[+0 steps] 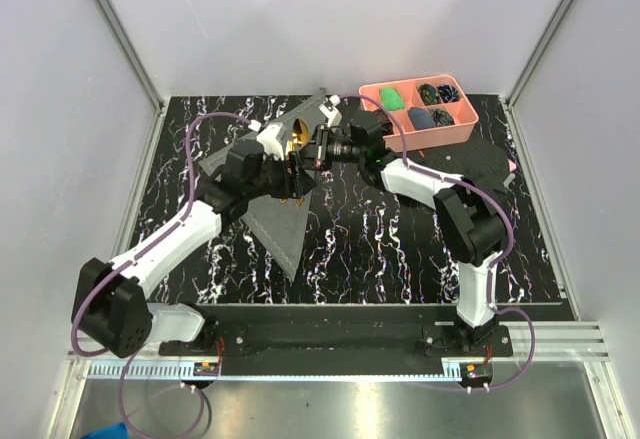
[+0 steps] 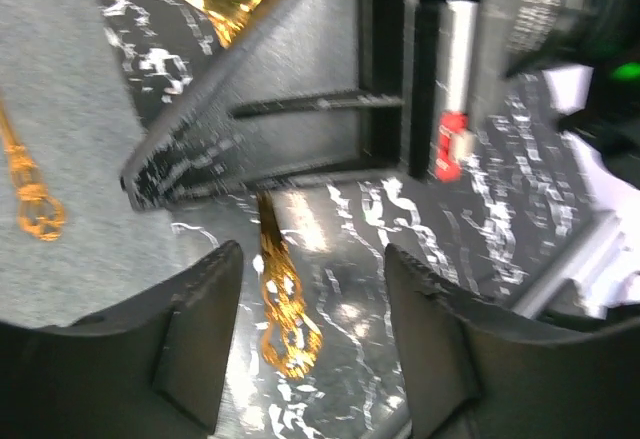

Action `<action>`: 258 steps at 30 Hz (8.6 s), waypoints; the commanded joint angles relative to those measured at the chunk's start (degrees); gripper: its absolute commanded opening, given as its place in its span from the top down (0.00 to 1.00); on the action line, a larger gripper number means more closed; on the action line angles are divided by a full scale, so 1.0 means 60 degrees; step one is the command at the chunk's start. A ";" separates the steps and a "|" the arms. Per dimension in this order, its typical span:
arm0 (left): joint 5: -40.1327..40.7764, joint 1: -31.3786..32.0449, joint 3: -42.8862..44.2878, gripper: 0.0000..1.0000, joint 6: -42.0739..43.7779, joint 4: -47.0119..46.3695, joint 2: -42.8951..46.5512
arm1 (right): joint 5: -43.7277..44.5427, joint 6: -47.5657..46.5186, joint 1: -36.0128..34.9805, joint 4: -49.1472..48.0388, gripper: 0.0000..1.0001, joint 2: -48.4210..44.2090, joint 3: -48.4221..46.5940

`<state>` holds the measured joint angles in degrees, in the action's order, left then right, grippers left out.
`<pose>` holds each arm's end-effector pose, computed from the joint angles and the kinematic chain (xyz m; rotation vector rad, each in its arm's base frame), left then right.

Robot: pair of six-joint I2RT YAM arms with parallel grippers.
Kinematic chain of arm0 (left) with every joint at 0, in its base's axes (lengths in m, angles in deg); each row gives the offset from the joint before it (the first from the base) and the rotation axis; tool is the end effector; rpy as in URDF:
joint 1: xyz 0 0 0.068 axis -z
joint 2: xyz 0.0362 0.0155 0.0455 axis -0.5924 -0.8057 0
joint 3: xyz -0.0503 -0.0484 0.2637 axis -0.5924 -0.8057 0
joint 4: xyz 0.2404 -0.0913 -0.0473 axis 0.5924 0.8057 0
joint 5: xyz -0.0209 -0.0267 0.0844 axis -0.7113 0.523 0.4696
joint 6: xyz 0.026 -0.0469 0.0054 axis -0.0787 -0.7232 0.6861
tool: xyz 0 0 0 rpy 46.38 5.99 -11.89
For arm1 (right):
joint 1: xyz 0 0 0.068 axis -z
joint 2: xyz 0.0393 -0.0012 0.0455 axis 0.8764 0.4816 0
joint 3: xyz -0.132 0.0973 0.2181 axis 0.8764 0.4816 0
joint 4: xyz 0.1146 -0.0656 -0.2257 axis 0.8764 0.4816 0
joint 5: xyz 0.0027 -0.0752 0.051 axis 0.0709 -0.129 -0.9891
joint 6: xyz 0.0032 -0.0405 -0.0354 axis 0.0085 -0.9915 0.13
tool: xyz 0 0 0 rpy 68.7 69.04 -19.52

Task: Fold the napkin, place the utensils inside, and roll it up
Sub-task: Pass the utensil from the right arm to the left, then place the utensil onto the napkin, then fold the napkin

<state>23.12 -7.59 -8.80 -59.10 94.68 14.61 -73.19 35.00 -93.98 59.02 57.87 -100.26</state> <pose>0.2495 -0.1478 0.2948 0.2123 2.1294 -0.8763 0.3722 0.2697 0.2508 -0.3796 1.9744 1.6778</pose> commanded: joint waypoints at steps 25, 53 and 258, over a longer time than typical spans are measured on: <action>0.1681 0.0341 0.1390 1.00 0.0202 0.1781 -0.1544 | 0.0537 -0.0397 -0.0002 0.0316 0.56 0.0117 -0.0007; 0.0464 -0.1185 0.4654 1.00 0.1314 0.2396 -0.7052 | 0.0625 -0.0660 0.1449 0.0696 0.15 -0.3325 0.4491; -0.0578 -0.4715 -0.0952 0.01 -0.0251 0.2017 -0.0418 | 0.5475 -0.9435 -0.0382 0.9866 0.17 0.1523 -0.5515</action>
<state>19.69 -35.75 -10.81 -54.07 114.70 7.88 -36.18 -22.93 -96.60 118.58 72.36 -135.10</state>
